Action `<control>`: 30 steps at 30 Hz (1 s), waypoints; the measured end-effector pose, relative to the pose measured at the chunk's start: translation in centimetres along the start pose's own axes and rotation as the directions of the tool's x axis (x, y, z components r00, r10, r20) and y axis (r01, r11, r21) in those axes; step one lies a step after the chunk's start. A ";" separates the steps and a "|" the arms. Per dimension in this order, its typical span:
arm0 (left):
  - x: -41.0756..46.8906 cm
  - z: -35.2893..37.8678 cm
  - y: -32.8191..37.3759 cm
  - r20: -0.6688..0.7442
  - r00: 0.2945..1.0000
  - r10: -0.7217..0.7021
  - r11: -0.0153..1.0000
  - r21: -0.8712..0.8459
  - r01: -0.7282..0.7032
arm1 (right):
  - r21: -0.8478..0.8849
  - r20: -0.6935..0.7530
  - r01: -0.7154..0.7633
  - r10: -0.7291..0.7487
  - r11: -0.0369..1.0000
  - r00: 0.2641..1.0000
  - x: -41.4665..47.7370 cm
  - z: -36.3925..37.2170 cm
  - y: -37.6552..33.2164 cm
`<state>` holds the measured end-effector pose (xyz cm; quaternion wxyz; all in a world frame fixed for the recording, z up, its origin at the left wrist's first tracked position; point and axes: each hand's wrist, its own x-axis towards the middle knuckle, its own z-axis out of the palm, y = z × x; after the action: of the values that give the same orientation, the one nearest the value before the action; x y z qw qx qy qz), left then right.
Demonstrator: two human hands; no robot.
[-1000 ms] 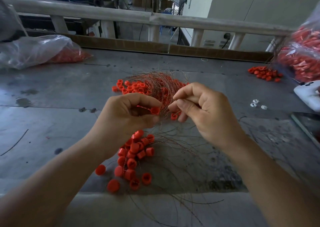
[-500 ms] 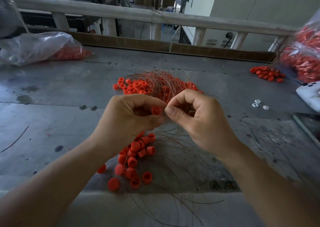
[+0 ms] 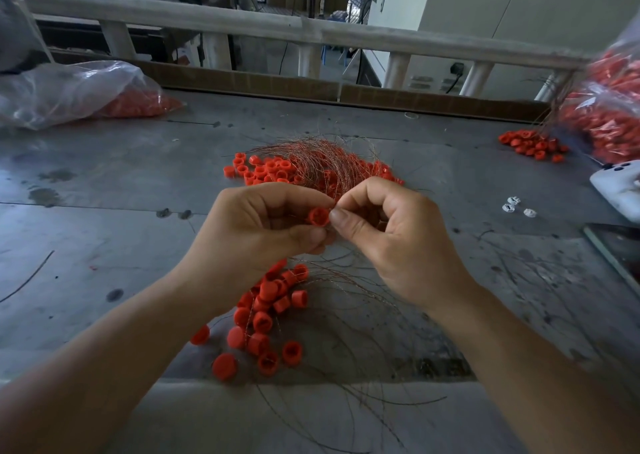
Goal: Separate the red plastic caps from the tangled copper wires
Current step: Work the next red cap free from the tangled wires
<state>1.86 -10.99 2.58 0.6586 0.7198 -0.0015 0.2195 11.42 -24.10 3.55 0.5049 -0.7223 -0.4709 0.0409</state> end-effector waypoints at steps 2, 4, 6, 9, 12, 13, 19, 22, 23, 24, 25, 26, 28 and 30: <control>0.0 -0.1 0.0 -0.010 1.000 -0.009 0.999 -0.032 0.009 | 0.001 -0.002 0.004 -0.004 1.000 1.000 0.0 0.0 -0.1; 0.0 -0.1 0.0 -0.012 1.000 0.001 1.000 -0.024 -0.001 | -0.005 -0.001 0.004 -0.004 1.000 1.000 -0.1 0.0 -0.1; 0.0 -0.1 0.1 -0.017 1.000 0.008 1.000 0.025 -0.008 | -0.019 -0.004 0.011 -0.011 1.000 1.000 -0.1 -0.1 -0.1; 0.1 -0.1 0.1 -0.058 0.998 0.000 0.998 0.066 0.004 | -0.035 -0.003 0.020 -0.020 0.999 1.000 -0.1 -0.1 -0.2; 0.0 -0.2 0.0 -0.093 0.996 -0.001 0.998 0.056 0.006 | -0.048 0.013 0.011 -0.011 0.999 1.000 -0.1 0.0 -0.2; 0.0 -0.2 0.0 -0.095 0.995 -0.006 0.999 0.041 0.010 | -0.051 0.015 0.005 -0.004 0.999 1.000 -0.1 0.0 -0.2; 0.0 -0.4 0.1 -0.031 0.996 -0.082 0.979 -0.191 0.075 | -0.017 -0.031 -0.027 0.026 1.000 0.999 0.0 -0.3 -0.1; 0.0 -0.4 0.2 -0.012 0.995 -0.101 0.970 -0.223 0.096 | -0.007 -0.043 -0.027 0.027 1.000 0.999 0.1 -0.5 -0.1; 0.0 -0.4 0.3 -0.012 0.995 -0.104 0.970 -0.222 0.099 | -0.008 -0.044 -0.028 0.028 1.000 0.999 0.1 -0.5 -0.2; 0.0 -0.4 0.4 -0.012 0.994 -0.107 0.970 -0.221 0.101 | -0.013 -0.044 -0.028 0.027 1.000 0.999 0.1 -0.5 -0.2; 0.1 -0.4 0.4 -0.012 0.994 -0.109 0.970 -0.221 0.103 | -0.018 -0.043 -0.027 0.026 0.999 0.999 0.0 -0.5 -0.2; 0.1 -0.3 0.4 -0.011 0.994 -0.110 0.970 -0.221 0.104 | -0.020 -0.044 -0.027 0.026 0.999 0.999 0.0 -0.5 -0.2; 0.0 -0.3 0.5 -0.009 0.994 -0.111 0.969 -0.222 0.106 | -0.016 -0.046 -0.025 0.025 1.000 0.999 0.0 -0.5 -0.2; 0.0 -0.3 0.6 -0.004 0.994 -0.112 0.968 -0.228 0.108 | -0.018 -0.046 -0.023 0.022 1.000 0.999 0.0 -0.5 -0.3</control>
<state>1.63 -10.80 3.15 0.7477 0.6368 0.0189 0.1871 11.54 -24.45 4.04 0.5083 -0.7330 -0.4513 0.0256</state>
